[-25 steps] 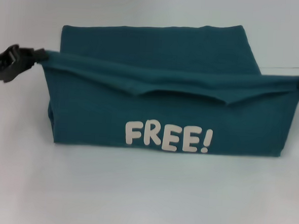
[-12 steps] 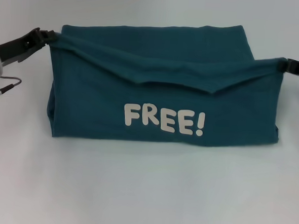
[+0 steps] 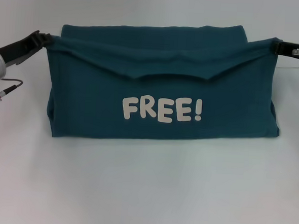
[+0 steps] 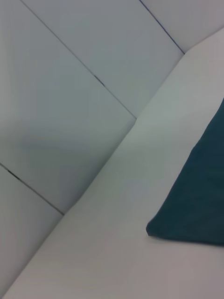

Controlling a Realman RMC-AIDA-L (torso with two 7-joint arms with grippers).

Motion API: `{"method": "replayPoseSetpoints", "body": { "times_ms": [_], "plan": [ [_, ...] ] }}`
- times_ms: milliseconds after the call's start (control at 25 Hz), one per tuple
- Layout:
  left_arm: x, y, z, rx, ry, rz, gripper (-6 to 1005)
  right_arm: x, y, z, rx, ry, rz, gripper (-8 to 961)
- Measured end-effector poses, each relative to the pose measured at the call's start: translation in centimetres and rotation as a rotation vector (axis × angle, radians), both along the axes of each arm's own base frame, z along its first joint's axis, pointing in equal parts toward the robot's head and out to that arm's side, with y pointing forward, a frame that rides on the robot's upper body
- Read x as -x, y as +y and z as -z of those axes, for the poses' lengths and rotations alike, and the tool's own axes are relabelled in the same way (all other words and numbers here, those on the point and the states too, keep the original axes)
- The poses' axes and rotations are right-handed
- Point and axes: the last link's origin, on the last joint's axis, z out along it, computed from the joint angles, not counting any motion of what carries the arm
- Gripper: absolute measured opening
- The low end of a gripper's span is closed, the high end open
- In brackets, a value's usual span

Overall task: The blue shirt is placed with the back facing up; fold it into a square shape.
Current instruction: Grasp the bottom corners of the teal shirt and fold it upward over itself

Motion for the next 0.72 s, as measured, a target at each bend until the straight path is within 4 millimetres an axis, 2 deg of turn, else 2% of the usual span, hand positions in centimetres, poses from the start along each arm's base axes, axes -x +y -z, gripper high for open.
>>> {"method": "replayPoseSetpoints", "body": {
  "times_ms": [720],
  "plan": [
    [0.25,-0.15,0.84,0.003,0.018,-0.020,29,-1.02,-0.18,0.90,0.000,-0.051,0.047,82]
  ]
}}
